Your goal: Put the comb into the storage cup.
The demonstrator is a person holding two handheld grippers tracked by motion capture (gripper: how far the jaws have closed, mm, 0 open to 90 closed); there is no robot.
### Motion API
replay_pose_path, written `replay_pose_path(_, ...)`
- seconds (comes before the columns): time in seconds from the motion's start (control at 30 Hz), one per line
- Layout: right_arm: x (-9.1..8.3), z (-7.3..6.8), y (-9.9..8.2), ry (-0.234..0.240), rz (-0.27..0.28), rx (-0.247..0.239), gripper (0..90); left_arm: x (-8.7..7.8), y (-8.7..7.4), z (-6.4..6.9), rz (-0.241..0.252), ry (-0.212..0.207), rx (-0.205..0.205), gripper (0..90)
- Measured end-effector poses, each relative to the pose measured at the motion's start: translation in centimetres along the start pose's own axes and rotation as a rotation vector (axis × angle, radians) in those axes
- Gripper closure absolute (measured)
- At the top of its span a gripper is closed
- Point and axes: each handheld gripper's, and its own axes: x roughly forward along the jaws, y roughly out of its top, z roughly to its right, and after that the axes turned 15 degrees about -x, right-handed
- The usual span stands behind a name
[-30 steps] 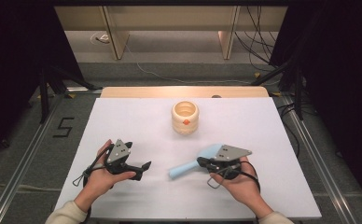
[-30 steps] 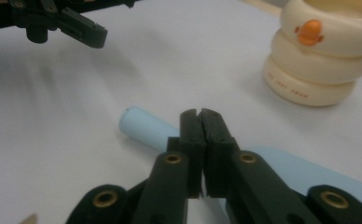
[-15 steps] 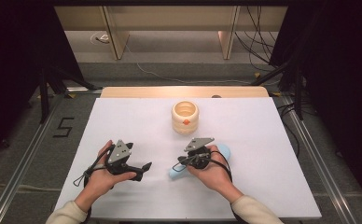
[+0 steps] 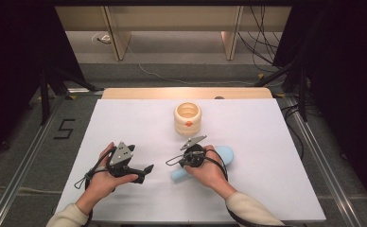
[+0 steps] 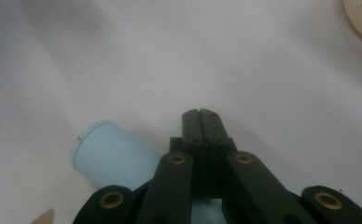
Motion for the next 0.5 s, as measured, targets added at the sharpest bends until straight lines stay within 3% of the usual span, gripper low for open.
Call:
replay_pose_path(0.27, -0.2, 0.1, -0.1, 0.018, -0.04, 0.002, 90.0, 0.1, -0.1, 0.0, -0.005, -0.004, -0.003, 0.5)
replay_pose_path(0.5, -1.1, -0.4, -0.4, 0.076, -0.131, -0.024, 90.0, 0.1, -0.1, 0.0, -0.01, -0.002, -0.002, 0.6)
